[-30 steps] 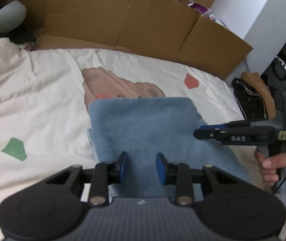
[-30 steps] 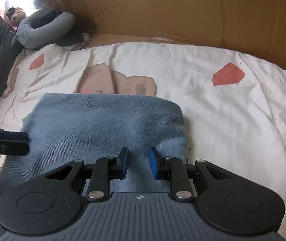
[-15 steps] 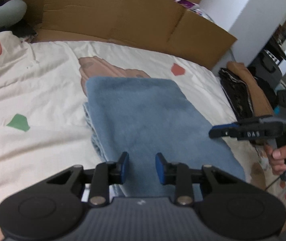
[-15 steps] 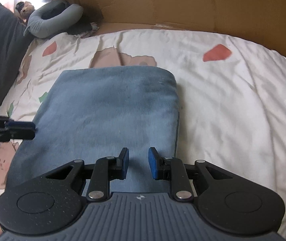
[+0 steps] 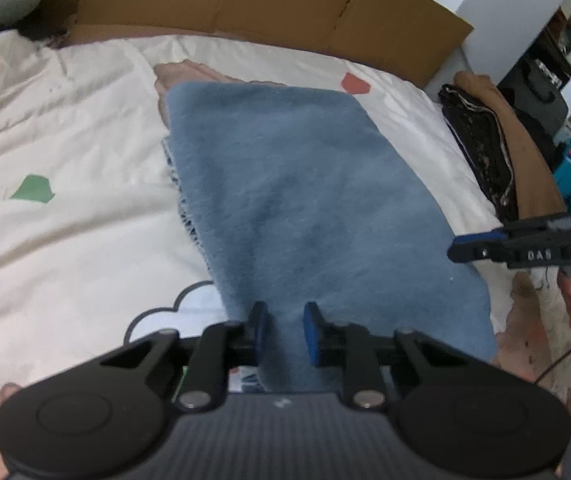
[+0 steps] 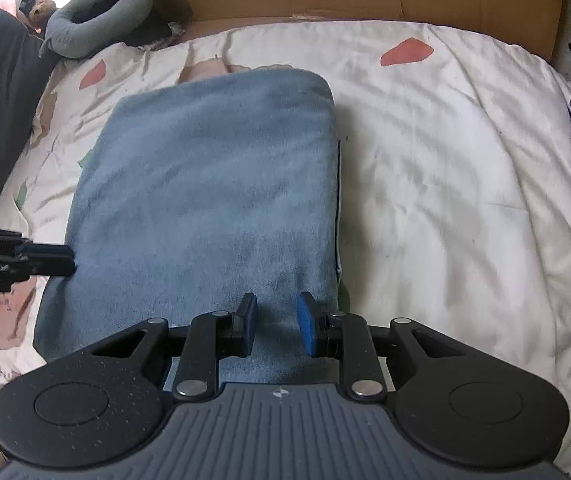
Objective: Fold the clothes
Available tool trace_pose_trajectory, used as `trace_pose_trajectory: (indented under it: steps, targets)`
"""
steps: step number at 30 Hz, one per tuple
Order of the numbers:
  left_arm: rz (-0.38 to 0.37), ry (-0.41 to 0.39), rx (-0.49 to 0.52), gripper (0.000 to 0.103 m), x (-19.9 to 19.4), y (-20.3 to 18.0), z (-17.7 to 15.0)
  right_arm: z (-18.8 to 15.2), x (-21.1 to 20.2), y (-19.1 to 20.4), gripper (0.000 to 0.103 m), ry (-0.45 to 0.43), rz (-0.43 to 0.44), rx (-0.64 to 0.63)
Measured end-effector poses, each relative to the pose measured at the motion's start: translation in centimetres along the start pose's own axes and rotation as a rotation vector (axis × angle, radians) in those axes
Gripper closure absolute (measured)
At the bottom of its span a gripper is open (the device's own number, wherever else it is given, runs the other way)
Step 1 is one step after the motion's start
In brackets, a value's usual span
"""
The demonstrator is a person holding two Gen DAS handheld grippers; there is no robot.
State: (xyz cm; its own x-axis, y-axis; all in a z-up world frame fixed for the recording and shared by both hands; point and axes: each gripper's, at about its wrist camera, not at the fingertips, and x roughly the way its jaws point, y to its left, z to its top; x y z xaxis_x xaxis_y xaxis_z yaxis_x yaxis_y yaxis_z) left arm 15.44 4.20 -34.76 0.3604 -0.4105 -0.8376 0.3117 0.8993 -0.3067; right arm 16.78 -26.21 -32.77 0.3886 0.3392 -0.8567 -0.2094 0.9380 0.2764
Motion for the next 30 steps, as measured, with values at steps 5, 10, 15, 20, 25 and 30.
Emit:
trace_pose_trajectory:
  steps: [5, 10, 15, 20, 25, 30]
  targets:
    - [0.009, -0.004, -0.017, 0.082, -1.7, -0.3, -0.9, -0.4, -0.7, 0.0, 0.074, 0.006, -0.001, 0.008]
    - [0.013, 0.021, -0.042, 0.066, -3.1, -0.7, -2.0, -1.3, -1.5, 0.2, 0.075, 0.026, -0.008, -0.003]
    - [-0.02, 0.024, -0.05, 0.051, -3.4, -1.0, -2.4, -1.2, -2.4, 0.6, 0.074, 0.003, -0.036, -0.025]
    - [-0.096, 0.05, -0.163, 0.051, -1.6, 0.2, -2.9, -0.7, -2.0, 0.0, 0.071, 0.012, -0.04, -0.017]
    - [-0.197, 0.086, -0.295, 0.052, 0.0, 1.4, -4.2, -0.2, -1.3, -0.3, 0.068, 0.021, -0.039, -0.004]
    - [-0.269, 0.104, -0.366, 0.074, 0.7, 2.4, -5.1, 0.7, -0.9, -0.3, 0.061, 0.005, -0.057, 0.002]
